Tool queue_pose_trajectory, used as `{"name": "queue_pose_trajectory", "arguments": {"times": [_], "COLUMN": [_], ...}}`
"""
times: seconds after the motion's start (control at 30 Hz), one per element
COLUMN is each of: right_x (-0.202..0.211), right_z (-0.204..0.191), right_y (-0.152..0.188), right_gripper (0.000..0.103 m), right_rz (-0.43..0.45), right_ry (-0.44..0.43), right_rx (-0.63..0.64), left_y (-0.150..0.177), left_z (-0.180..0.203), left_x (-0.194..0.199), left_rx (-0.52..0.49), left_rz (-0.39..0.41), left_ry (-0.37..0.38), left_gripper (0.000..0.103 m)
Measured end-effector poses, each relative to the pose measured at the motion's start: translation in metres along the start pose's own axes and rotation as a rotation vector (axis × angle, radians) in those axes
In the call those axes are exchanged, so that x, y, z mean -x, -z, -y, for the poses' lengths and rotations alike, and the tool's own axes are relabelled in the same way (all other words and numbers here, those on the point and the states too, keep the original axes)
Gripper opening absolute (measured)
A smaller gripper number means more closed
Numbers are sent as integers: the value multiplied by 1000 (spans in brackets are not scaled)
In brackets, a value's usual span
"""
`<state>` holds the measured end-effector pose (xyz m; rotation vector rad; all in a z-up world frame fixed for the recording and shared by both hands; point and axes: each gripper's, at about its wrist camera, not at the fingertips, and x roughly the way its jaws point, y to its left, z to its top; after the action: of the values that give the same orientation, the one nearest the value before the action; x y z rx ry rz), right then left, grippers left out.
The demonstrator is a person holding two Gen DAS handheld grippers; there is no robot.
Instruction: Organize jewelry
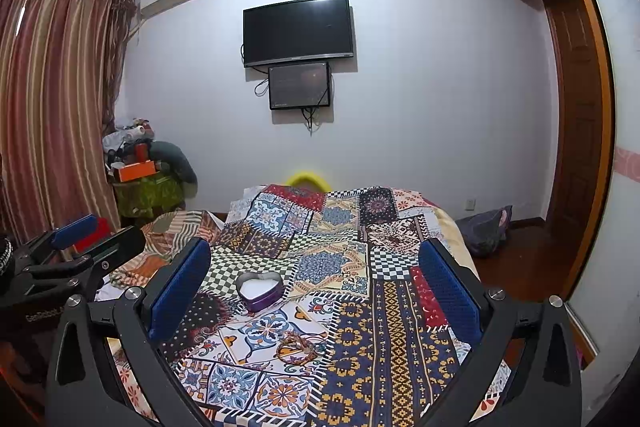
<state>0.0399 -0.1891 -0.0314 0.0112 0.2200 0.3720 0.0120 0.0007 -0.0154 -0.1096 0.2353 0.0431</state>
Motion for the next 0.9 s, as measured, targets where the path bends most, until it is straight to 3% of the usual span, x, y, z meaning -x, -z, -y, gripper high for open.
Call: {"name": "queue_pose_trajectory", "arguments": {"times": [0.9], "right_x": [-6], "right_z": [0], "right_y": [-1], "right_gripper": [103], "right_rz": [-17], "right_ry": [-4], "right_rx": [1], "left_y": [3], "left_z": [2], "left_x": [-3], "left_rx": [-4], "left_rz": [-10], "left_ry": [7], "left_gripper": [103]}}
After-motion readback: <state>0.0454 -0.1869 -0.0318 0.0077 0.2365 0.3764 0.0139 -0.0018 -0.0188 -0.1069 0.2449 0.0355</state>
